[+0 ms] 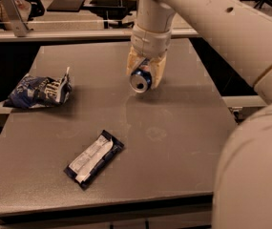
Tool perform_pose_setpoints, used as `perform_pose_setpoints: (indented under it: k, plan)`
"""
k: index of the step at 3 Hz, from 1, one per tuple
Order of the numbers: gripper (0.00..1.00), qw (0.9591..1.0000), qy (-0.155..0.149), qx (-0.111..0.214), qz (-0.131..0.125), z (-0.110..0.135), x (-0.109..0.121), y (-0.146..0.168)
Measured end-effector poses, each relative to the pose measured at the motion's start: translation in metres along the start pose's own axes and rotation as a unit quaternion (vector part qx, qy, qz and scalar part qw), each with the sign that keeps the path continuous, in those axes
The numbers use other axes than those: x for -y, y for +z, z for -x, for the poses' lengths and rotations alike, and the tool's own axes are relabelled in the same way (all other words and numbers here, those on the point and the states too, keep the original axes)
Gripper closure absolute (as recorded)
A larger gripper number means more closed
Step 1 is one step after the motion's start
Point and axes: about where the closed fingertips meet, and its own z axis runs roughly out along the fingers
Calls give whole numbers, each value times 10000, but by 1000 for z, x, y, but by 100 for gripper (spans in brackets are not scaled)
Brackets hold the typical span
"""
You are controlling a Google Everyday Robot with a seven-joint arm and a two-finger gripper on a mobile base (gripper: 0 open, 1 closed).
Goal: Place pepsi can upright
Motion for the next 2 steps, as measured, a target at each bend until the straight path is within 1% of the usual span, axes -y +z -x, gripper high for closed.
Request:
perform_pose_setpoints:
  k: [1, 2]
  plan:
    - [100, 9918, 1018, 462, -618, -12, 24, -25]
    - [100, 9589, 2107, 1281, -1406, -12, 38, -65]
